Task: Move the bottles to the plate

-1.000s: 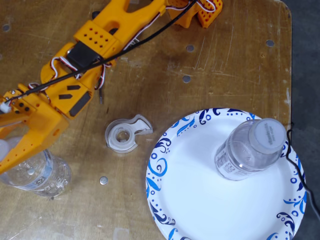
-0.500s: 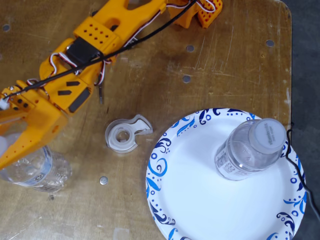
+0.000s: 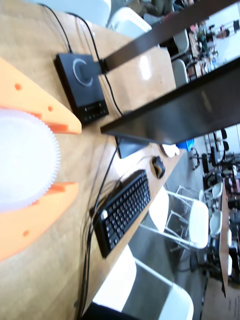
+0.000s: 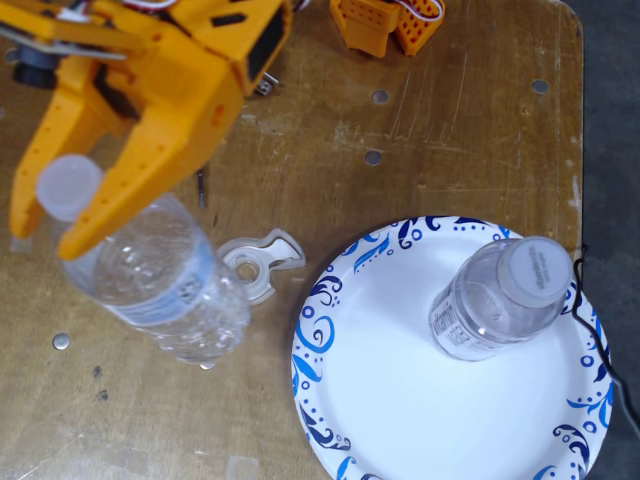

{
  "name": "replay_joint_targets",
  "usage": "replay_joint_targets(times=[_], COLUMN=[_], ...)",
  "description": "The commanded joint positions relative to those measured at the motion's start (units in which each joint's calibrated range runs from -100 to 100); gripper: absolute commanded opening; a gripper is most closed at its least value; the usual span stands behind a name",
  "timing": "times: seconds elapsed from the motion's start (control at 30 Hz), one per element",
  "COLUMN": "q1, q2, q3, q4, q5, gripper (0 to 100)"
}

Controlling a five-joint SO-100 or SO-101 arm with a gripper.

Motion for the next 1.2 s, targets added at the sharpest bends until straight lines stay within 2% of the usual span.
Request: replay_joint_targets(times=[0.0,0.23,0.6,0.77,0.97,1.17], q1=[-4.8,-13.8,-17.9,-18.5,-18.6,-19.3], q2=[-5.2,-8.4,-11.8,-13.6,-15.0,-23.5], q3=[-3.1,-2.2,6.1,12.4,27.7,48.9], q4=[5.5,13.3,16.3,10.0,-7.1,-20.9], q5=[-0.5,-1.4,0.4,0.5,0.7,0.7], gripper=[4,3,3,3,3,3])
